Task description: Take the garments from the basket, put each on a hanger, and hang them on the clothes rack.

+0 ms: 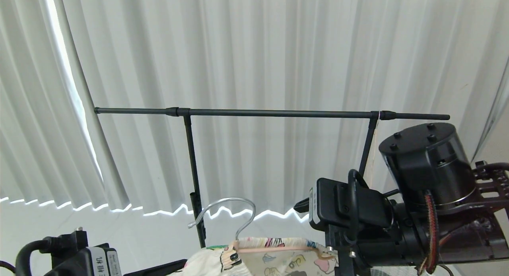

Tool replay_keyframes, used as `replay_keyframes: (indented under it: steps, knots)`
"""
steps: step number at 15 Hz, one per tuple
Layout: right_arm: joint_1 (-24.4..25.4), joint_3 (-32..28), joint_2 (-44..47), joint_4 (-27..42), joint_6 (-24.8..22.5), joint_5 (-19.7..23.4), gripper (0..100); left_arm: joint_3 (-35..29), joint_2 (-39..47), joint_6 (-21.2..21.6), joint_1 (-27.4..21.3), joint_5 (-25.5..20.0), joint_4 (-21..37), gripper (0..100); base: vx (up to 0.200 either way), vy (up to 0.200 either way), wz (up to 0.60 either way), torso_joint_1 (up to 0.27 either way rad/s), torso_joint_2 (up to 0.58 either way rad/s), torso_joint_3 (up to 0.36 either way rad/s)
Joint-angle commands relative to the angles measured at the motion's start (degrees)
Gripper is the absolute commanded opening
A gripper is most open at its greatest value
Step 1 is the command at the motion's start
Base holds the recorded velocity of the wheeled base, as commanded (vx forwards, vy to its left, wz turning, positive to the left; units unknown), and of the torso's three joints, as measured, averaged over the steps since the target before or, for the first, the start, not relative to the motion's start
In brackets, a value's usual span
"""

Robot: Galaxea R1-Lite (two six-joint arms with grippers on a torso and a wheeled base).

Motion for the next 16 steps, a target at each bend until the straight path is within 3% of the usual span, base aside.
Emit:
replay_keyframes:
  steps: [1, 4, 10, 11, 16]
  knots:
    - [0.01, -0.82, 1.37, -0.01, 0.04, 0.04, 100, -0.01, 0.18, -0.14, -0.1, 0.04, -0.24, 0, 0.0, 0.0, 0.0, 0.0, 0.0, 0.0]
    - [0.01, -0.9, 1.37, -0.09, 0.04, 0.04, 100, -1.51, 0.27, -0.32, -0.53, -1.37, -3.31, 0, 0.0, 0.0, 0.0, 0.0, 0.0, 0.0]
    - [0.01, -0.9, 0.84, -0.09, 0.04, 0.04, 100, -1.6, 0.18, -0.32, -0.53, -1.72, -3.4, 0, 0.0, 0.0, 0.0, 0.0, 0.0, 0.0]
    - [0.01, -0.9, 0.84, -0.09, 0.04, 0.04, 0, -1.6, 0.18, -0.23, -0.53, -1.72, -3.4, 0, 0.0, 0.0, 0.0, 0.0, 0.0, 0.0]
    - [0.01, -0.82, 0.84, -0.45, -0.22, -0.31, 0, -1.86, 0.18, -0.05, -0.53, -1.72, -3.4, 0, 0.0, 0.0, 0.0, 0.0, 0.0, 0.0]
